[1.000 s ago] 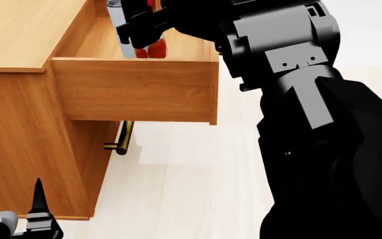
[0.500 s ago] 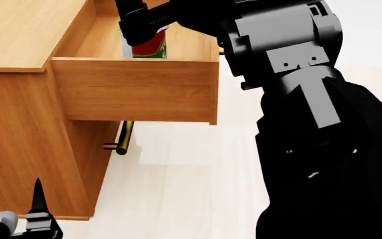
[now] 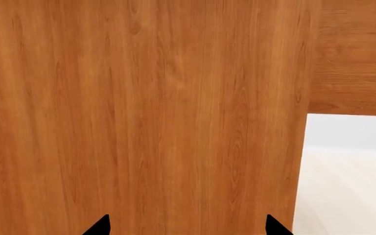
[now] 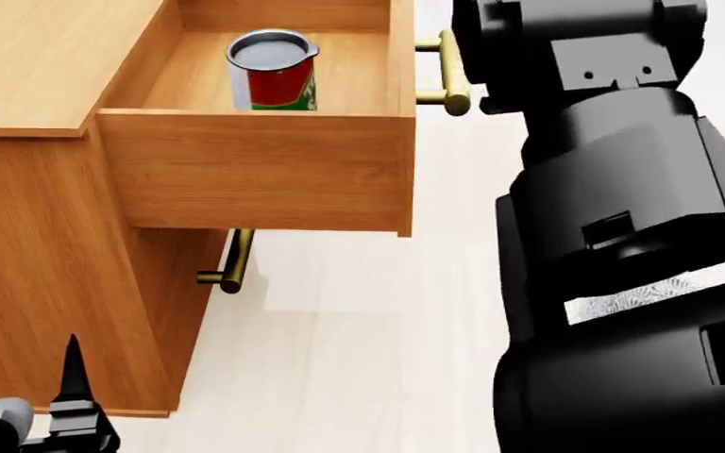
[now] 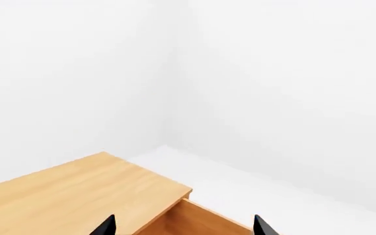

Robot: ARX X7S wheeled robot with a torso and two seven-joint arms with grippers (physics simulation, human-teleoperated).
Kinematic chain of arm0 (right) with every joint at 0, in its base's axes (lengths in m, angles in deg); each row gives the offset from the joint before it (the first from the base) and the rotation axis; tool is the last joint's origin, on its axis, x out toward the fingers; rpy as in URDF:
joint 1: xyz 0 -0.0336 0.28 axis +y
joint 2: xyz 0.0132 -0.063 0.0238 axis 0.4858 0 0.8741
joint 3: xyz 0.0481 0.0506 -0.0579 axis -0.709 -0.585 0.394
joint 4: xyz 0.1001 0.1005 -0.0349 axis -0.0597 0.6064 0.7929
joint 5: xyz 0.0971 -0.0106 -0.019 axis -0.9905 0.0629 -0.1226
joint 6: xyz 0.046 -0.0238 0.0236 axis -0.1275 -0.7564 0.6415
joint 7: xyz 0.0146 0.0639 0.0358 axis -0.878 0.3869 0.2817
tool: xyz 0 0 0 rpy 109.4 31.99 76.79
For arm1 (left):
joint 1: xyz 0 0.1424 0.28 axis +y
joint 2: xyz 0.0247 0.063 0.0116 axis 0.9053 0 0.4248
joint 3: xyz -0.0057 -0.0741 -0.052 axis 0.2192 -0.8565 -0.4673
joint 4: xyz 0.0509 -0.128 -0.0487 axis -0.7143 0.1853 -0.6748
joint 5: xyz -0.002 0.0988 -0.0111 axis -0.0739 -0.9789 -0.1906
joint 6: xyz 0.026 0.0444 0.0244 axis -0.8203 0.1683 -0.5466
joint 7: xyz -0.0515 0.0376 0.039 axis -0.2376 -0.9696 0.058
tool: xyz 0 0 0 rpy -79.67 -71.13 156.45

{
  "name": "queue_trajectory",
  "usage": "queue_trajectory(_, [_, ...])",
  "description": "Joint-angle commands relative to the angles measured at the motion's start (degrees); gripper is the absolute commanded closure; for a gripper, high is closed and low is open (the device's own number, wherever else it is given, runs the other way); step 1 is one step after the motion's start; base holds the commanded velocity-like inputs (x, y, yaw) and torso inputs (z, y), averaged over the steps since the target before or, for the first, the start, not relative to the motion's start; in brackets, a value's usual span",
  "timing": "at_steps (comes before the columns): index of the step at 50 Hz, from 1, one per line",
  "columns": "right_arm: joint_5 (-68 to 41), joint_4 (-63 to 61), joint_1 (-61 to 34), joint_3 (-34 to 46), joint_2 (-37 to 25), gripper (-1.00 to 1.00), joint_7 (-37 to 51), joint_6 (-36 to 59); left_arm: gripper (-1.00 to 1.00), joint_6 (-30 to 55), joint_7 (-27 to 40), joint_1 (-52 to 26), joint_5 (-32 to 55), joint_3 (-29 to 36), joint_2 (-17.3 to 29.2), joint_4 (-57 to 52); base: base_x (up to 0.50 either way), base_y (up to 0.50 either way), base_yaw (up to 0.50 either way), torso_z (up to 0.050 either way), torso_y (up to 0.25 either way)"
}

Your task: Put the ketchup in the top drawer of the cabinet.

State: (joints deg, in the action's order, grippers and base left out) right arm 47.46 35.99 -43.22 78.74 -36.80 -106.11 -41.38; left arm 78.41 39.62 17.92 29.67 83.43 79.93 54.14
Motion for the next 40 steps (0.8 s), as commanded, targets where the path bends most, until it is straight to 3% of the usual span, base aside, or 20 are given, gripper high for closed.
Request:
queue_trajectory(1, [4.27, -17.28, 4.57, -9.04, -6.24, -1.00, 8.39, 4.38, -1.00, 0.31, 0.22, -0.13, -0.04, 0.32, 0.10, -0.49, 0.00, 0.00, 0.00, 0.000, 0.000])
queue_trajectory(8, [-1.93, -45.80, 14.07, -12.00, -15.40, -1.00, 19.77, 17.74, -1.00, 0.67, 0.61, 0.27, -0.11, 0.44, 0.37, -1.41, 0.00, 0.00, 0.00, 0.000, 0.000])
queue_trajectory(13, [-5.08, -57.10, 18.19, -13.69, -19.43, -1.00, 24.32, 22.59, -1.00, 0.43, 0.57, 0.25, -0.17, 0.64, 0.25, -1.26, 0.00, 0.00, 0.00, 0.000, 0.000])
queue_trajectory(31, [-16.44, -84.38, 32.82, -24.40, -30.42, -1.00, 38.51, 30.25, -1.00, 0.09, 0.32, 0.28, 0.31, 0.65, 0.55, -1.04, 0.00, 0.00, 0.00, 0.000, 0.000])
queue_trajectory(40, [-19.10, -91.52, 40.09, -28.98, -34.03, -1.00, 42.41, 29.89, -1.00, 0.64, 0.53, 0.22, 0.49, 0.76, 0.83, -1.79, 0.00, 0.00, 0.00, 0.000, 0.000])
